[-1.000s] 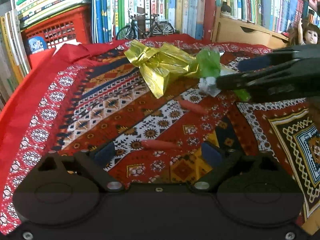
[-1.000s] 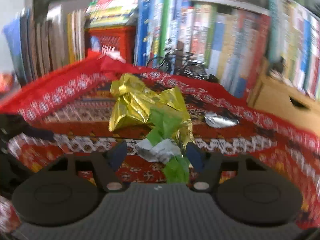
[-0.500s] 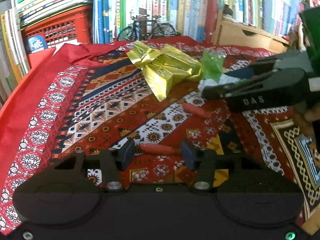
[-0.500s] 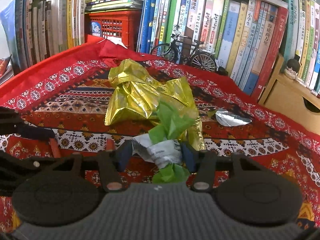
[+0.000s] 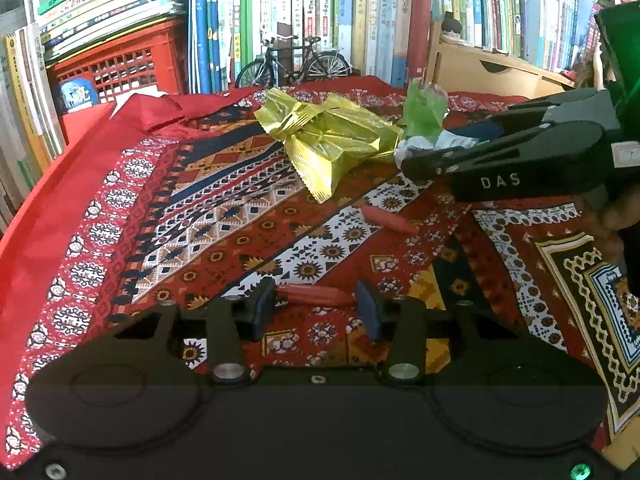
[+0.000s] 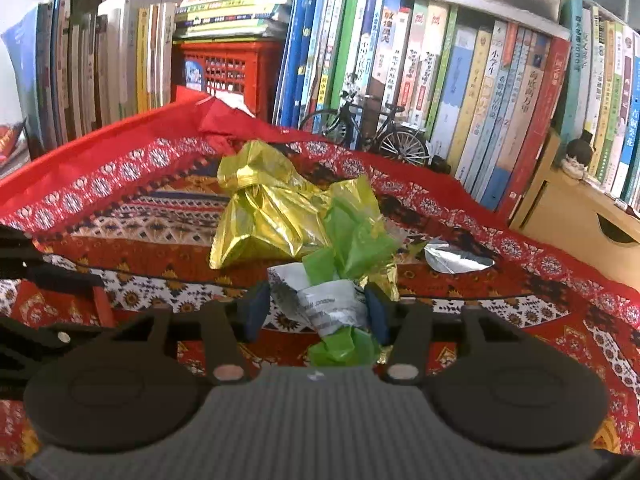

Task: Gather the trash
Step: 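Carry the plastic bag and red stick toward the blanket's edge with both grippers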

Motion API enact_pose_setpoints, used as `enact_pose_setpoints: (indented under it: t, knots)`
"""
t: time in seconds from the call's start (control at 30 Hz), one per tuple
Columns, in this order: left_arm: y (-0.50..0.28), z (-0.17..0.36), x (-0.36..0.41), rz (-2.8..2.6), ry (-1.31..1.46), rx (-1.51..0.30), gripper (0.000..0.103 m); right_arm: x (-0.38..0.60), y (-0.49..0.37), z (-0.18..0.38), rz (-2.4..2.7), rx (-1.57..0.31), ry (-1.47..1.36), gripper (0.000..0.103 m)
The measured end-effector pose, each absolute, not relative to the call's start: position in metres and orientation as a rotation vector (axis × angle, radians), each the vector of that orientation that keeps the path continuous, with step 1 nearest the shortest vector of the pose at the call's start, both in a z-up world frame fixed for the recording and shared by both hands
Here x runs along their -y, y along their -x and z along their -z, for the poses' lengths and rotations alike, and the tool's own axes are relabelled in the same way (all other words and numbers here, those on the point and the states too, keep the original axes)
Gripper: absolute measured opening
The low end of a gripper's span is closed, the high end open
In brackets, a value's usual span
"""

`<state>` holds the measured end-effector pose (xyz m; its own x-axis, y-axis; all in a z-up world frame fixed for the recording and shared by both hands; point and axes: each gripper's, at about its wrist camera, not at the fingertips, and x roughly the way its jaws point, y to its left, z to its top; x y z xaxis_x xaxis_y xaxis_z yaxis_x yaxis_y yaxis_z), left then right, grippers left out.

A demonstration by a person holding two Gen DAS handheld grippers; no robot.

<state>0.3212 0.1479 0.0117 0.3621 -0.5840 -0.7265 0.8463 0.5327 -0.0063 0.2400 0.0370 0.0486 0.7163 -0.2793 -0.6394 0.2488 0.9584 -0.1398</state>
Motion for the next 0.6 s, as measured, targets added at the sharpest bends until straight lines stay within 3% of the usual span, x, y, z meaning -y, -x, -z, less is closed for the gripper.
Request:
enact_pose_setpoints:
  t: [0.6]
  knots:
    - [-0.292, -0.039, -0.178, 0.935, -0.367, -0.686, 0.042, -0.069, -0.198, -0.07, 0.333, -0.682, -0.014, 0.055]
